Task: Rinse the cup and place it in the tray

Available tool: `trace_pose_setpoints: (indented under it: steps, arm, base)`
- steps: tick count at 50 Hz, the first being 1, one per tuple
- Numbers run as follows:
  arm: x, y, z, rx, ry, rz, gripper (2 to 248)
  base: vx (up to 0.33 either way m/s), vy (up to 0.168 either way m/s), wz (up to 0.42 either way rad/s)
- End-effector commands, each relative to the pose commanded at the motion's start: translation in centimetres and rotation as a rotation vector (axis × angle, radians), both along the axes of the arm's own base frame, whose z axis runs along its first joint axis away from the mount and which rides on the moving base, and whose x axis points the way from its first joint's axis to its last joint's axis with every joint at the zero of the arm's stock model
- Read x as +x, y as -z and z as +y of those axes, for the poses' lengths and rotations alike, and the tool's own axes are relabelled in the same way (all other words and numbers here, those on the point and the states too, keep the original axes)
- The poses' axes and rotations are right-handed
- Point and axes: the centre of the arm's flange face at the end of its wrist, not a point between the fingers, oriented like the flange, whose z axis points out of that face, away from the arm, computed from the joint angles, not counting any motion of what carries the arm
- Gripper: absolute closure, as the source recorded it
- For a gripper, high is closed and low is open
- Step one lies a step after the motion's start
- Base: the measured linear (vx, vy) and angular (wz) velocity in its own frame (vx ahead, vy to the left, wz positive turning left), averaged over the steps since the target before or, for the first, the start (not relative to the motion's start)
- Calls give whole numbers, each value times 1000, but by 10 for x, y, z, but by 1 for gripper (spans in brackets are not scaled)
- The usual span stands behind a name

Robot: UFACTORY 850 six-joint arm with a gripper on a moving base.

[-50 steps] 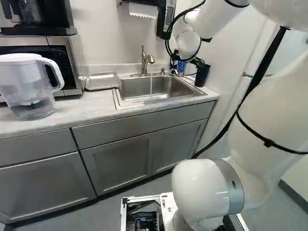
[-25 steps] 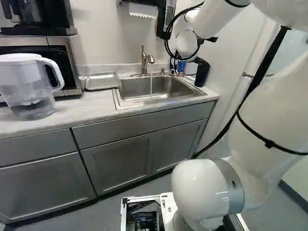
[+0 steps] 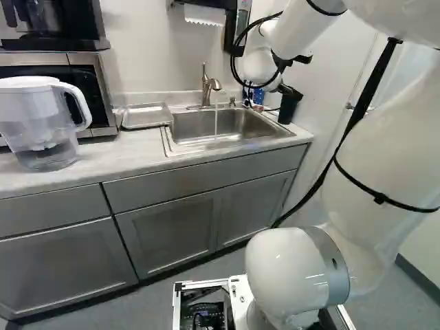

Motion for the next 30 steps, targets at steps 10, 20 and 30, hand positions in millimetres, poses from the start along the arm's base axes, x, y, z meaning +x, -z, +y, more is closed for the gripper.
trace_pose_setpoints:
  steps: [10,20,30]
  arm:
    - [10,10,-3,-28,47,15,3]
    - [24,20,-5,-49,74,32,3]
    - [39,31,-7,-69,98,49,3]
  base:
    - [0,0,0]
    - [0,0,0]
    - [0,0,0]
